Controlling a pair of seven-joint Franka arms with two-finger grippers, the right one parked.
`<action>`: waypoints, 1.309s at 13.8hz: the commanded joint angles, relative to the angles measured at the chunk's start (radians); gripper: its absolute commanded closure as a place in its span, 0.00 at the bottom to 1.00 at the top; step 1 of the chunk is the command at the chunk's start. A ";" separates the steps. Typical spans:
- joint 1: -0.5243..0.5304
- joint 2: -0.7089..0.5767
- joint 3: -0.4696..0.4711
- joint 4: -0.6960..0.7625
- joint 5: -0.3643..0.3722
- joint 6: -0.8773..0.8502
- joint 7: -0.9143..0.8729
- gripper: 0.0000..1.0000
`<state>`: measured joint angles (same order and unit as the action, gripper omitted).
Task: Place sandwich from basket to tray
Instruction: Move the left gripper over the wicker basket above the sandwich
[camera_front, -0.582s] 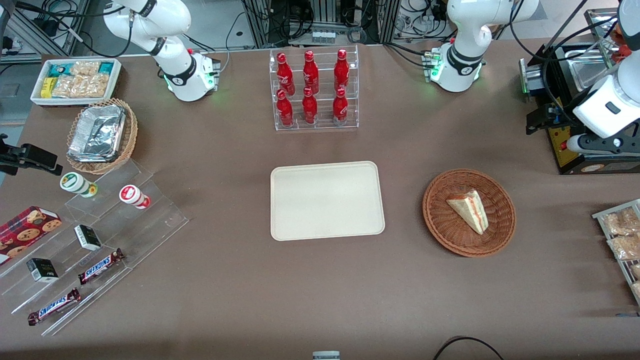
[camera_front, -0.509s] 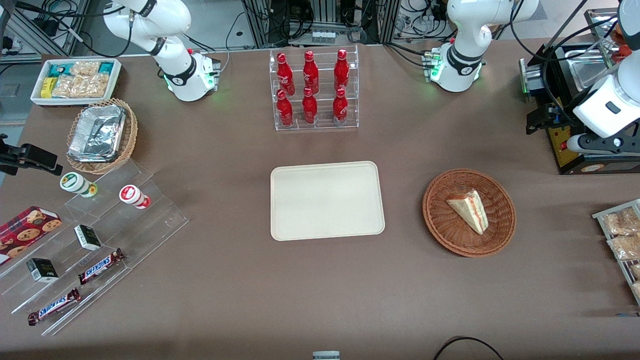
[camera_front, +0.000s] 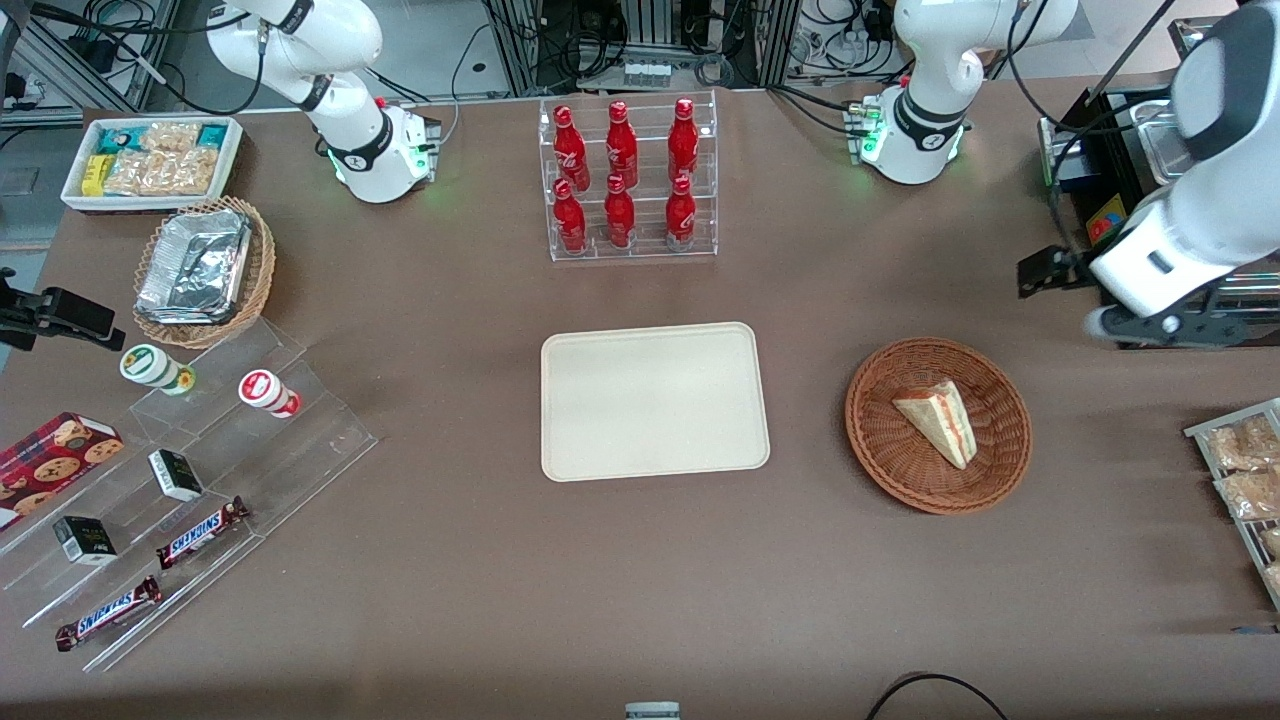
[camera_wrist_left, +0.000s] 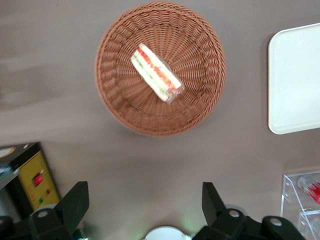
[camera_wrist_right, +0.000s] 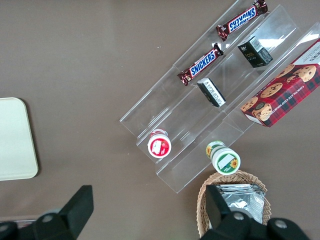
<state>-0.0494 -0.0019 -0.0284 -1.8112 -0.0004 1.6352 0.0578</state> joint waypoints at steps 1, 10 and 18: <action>-0.009 -0.015 -0.002 -0.164 -0.006 0.185 -0.003 0.00; -0.010 0.068 -0.002 -0.356 -0.004 0.554 -0.235 0.00; -0.076 0.164 -0.002 -0.355 -0.003 0.709 -0.984 0.00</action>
<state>-0.0963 0.1462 -0.0358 -2.1660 -0.0034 2.3080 -0.8031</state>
